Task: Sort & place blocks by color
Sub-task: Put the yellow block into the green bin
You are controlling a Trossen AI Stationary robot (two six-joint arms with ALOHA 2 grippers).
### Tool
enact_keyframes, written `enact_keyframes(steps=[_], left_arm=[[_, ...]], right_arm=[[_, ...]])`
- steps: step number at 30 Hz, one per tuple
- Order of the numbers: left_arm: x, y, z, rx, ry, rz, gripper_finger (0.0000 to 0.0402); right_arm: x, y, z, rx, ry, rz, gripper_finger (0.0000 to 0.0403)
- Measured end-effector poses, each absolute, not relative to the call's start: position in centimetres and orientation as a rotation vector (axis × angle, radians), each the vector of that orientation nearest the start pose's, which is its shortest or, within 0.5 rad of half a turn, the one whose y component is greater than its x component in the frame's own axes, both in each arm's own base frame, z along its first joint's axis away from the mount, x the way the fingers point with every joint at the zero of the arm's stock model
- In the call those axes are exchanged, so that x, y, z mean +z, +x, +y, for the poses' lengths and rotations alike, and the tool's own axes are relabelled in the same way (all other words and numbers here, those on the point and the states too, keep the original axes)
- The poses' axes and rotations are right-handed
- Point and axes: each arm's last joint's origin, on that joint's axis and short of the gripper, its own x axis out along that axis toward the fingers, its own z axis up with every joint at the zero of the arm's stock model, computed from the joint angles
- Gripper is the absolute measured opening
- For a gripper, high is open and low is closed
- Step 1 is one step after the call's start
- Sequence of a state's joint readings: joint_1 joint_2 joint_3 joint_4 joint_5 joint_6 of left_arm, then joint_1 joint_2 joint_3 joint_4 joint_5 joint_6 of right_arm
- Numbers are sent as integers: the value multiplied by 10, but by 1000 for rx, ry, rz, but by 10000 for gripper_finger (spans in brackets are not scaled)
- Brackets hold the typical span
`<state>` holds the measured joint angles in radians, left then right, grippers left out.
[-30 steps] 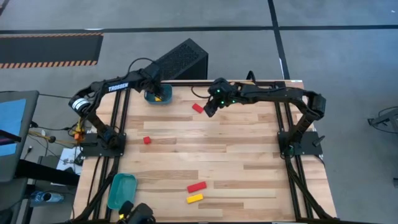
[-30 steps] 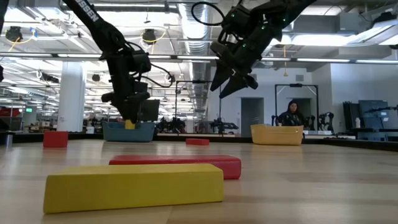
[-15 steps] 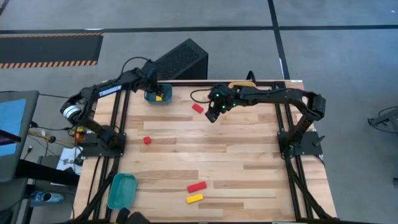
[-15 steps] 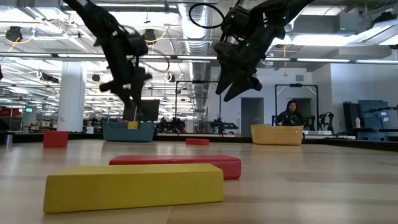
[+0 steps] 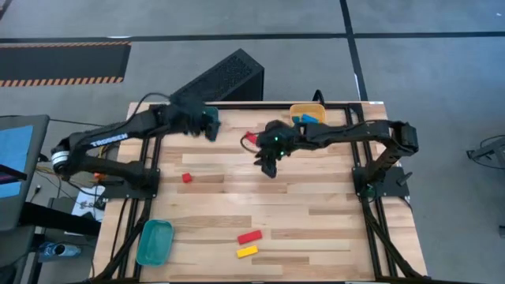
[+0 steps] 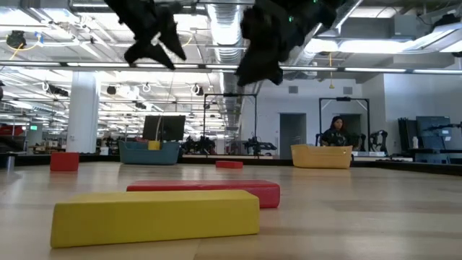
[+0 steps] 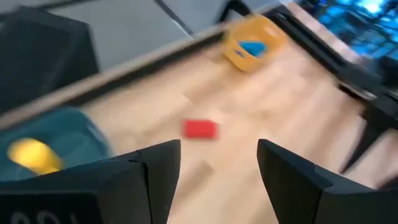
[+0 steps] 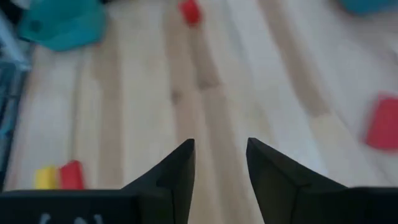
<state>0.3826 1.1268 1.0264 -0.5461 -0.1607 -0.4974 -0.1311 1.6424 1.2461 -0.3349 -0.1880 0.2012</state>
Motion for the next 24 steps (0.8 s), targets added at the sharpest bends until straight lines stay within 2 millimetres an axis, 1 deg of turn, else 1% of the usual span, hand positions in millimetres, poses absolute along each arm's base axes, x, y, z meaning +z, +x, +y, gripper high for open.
enact_keyframes(steps=[3, 7, 10, 12, 15, 18, 21, 22, 24], left_arm=[[324, 218, 61, 617, -612, 479, 197], [329, 218, 21, 565, -679, 444, 197], [331, 216, -7, 524, -675, 434, 197], [330, 214, -22, 515, -638, 431, 197], [329, 215, -37, 521, -586, 416, 197], [325, 216, -46, 520, -561, 421, 197], [322, 216, -52, 474, -548, 468, 197], [322, 216, -55, 446, -550, 479, 197], [321, 215, -63, 376, -557, 520, 197]], right_arm=[[267, 362, -17, 47, 278, 695, 152], [273, 366, 21, 106, 214, 625, 138], [277, 367, 49, 155, 158, 566, 129], [279, 366, 65, 170, 136, 549, 124], [276, 361, 81, 183, 112, 577, 119], [269, 359, 94, 202, 122, 619, 115], [256, 362, 108, 196, 219, 658, 113], [253, 366, 114, 203, 251, 642, 112], [242, 368, 126, 208, 290, 670, 112]])
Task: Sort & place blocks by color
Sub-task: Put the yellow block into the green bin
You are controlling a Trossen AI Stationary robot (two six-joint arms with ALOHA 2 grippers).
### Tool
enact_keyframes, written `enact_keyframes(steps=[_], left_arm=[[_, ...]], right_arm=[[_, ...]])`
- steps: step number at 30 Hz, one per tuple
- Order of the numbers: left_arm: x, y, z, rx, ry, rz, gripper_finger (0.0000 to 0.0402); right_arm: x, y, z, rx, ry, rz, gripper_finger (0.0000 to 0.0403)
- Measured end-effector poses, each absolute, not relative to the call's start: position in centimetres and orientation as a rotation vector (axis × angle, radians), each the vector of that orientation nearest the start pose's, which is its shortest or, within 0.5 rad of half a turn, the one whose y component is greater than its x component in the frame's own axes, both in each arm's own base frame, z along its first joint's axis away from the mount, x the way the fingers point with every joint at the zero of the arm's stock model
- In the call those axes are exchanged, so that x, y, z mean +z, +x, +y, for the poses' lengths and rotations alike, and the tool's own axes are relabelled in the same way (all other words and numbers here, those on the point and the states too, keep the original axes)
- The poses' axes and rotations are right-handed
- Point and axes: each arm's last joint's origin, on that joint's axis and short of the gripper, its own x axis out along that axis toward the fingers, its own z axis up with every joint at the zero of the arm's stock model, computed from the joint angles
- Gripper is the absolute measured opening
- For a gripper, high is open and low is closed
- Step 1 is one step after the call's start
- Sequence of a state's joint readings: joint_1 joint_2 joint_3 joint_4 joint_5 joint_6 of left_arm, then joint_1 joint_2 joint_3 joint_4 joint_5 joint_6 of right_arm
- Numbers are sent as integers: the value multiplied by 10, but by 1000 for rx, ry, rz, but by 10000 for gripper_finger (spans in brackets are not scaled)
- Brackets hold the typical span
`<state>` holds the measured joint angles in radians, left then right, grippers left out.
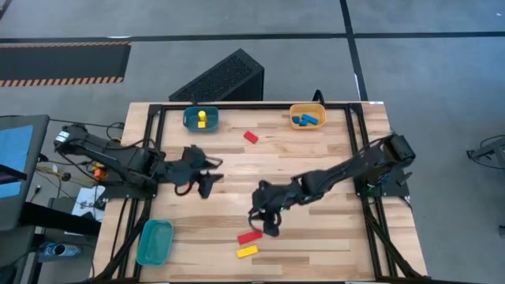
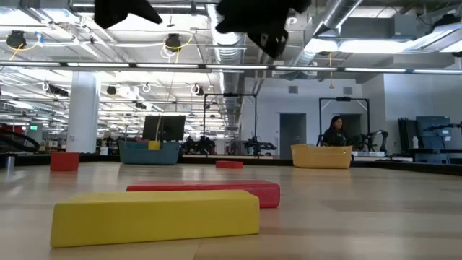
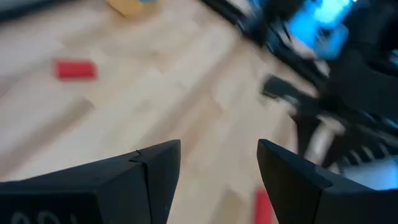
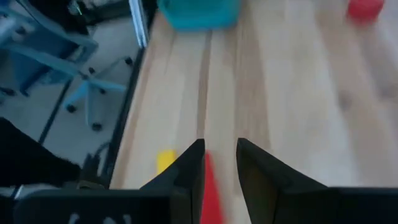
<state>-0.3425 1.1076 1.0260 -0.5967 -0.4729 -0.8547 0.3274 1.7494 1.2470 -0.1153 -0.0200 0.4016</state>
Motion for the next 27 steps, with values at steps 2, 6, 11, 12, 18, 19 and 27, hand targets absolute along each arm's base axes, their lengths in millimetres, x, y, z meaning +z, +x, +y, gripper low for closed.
enact_keyframes(steps=[2, 6, 11, 12, 18, 19, 27], left_arm=[[321, 212, -74, 307, -568, 546, 197], [317, 205, -104, 235, -552, 558, 197], [310, 200, -139, 208, -504, 515, 197], [307, 201, -145, 208, -490, 503, 197], [291, 213, -168, 193, -482, 508, 197], [289, 215, -171, 179, -518, 521, 197], [269, 225, -214, 59, -615, 496, 197]], right_arm=[[228, 373, 142, 209, 357, 702, 112], [212, 375, 180, 204, 385, 738, 112], [197, 371, 223, 109, 214, 751, 113], [196, 371, 229, 107, 172, 741, 115], [178, 370, 252, 136, 41, 737, 159], [176, 371, 254, 140, 39, 740, 172], [171, 374, 249, 139, 10, 770, 257]])
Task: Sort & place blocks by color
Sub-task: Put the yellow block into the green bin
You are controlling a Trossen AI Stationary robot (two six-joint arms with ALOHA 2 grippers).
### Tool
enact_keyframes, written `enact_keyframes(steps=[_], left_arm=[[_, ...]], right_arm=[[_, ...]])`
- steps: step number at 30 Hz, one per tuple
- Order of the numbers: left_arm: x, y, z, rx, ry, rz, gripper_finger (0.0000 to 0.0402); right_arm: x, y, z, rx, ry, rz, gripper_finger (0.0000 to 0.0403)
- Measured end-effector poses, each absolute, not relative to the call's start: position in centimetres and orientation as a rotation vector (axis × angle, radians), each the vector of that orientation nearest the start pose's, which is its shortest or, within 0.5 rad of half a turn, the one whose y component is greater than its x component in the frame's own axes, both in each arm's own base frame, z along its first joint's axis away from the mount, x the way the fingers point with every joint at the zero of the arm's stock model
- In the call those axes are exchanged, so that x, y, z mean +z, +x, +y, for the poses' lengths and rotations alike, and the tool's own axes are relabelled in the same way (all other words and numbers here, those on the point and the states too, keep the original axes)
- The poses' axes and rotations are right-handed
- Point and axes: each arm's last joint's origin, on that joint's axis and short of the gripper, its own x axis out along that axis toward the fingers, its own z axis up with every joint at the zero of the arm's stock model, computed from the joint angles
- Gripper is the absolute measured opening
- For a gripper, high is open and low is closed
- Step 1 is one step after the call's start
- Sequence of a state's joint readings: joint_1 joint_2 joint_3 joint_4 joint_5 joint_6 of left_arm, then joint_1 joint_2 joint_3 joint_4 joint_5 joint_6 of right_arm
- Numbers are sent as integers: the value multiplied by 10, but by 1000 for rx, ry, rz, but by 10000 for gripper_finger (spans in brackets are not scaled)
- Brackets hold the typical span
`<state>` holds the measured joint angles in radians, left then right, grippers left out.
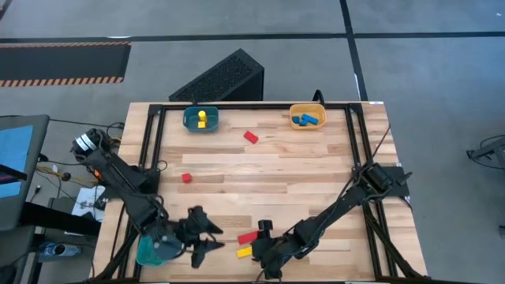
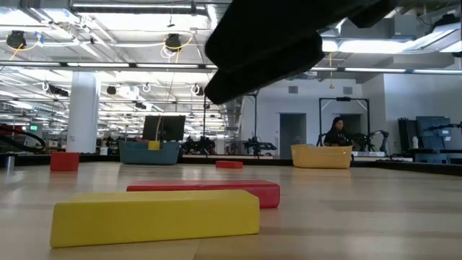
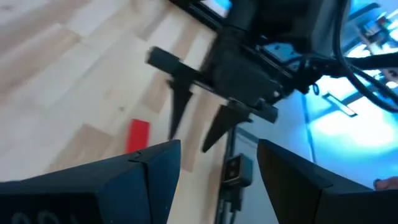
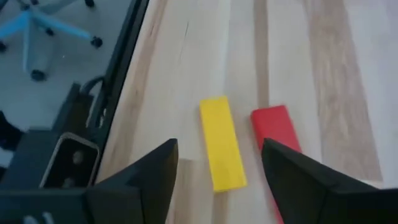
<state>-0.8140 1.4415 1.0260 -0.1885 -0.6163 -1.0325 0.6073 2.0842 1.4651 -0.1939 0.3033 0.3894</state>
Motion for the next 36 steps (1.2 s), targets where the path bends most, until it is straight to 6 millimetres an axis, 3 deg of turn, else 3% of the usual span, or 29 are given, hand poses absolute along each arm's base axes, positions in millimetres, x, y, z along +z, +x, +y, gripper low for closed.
enact_keyframes(steps=[4, 9, 15, 25, 36], left_arm=[[257, 228, -224, 64, -626, 506, 196], [247, 231, -228, 76, -609, 534, 196], [234, 234, -232, 33, -392, 567, 196], [222, 238, -236, -16, -236, 607, 196], [220, 242, -230, 29, -263, 617, 196]], right_arm=[[170, 377, 247, 232, 13, 802, 258], [154, 378, 247, 226, -24, 839, 249], [131, 387, 246, 236, -24, 847, 245], [130, 391, 235, 200, -10, 871, 244], [132, 401, 224, 161, 73, 842, 244]])
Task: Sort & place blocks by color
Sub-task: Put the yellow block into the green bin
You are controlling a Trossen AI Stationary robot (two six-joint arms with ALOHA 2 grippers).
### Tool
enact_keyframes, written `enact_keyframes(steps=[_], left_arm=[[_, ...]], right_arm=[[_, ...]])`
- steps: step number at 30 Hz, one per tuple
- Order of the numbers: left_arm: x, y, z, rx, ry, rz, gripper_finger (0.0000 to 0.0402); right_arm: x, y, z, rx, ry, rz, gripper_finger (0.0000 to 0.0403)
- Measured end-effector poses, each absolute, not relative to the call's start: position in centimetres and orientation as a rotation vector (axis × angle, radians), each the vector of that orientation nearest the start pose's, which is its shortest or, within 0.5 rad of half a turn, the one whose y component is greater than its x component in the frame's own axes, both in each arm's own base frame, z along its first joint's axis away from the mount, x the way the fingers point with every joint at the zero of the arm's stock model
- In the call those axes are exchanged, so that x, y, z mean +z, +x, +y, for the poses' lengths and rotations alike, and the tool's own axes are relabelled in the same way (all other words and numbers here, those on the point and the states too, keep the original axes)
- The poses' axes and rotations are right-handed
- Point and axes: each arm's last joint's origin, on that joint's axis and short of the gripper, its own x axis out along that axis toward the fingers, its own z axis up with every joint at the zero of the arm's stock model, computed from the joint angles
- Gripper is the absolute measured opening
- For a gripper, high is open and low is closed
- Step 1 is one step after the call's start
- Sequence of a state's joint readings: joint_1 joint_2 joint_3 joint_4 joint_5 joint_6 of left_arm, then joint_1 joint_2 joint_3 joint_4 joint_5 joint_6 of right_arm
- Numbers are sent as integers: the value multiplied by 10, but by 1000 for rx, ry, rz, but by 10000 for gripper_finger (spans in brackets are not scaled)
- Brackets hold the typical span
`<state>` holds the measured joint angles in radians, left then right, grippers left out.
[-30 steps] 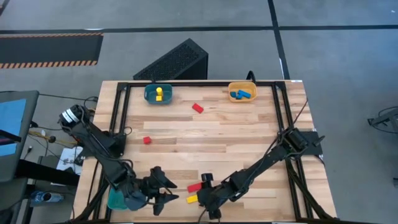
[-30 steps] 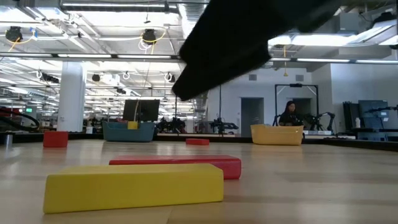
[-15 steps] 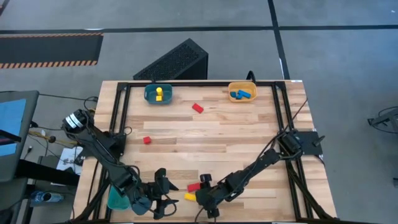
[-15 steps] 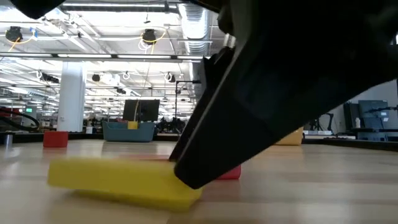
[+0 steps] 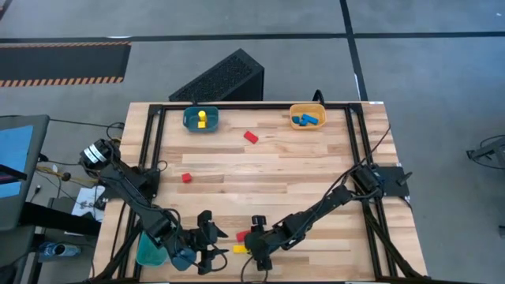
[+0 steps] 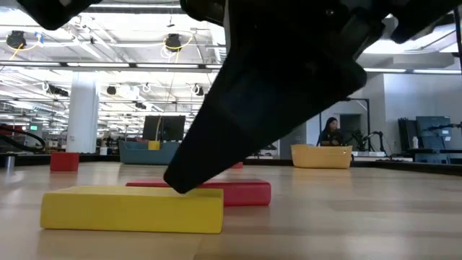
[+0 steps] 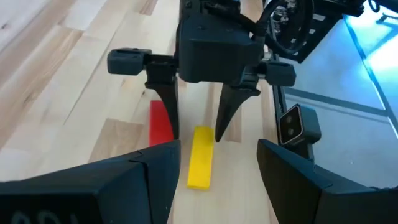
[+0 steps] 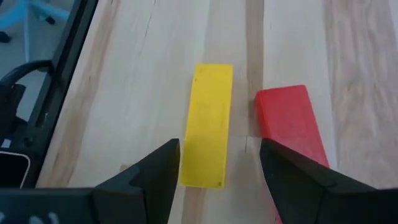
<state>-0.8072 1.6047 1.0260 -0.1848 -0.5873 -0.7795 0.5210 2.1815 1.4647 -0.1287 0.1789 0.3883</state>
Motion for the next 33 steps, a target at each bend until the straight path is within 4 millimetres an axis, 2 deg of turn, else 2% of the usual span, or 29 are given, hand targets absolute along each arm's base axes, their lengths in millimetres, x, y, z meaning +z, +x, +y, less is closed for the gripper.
enact_keyframes(steps=[7, 12, 18, 21, 29, 33], left_arm=[[218, 242, -226, 46, -243, 641, 196], [217, 241, -227, 21, -244, 664, 196], [216, 240, -228, -5, -240, 691, 196], [216, 240, -228, -11, -264, 706, 196], [215, 239, -228, -12, -290, 727, 196], [215, 240, -227, -10, -295, 727, 196]], right_arm=[[131, 402, 222, 273, 52, 880, 244], [127, 396, 223, 280, -2, 929, 244], [126, 399, 215, 244, 15, 950, 238], [126, 399, 213, 247, 21, 963, 212], [125, 394, 207, 244, 0, 1056, 102], [130, 394, 205, 272, 74, 1060, 92]])
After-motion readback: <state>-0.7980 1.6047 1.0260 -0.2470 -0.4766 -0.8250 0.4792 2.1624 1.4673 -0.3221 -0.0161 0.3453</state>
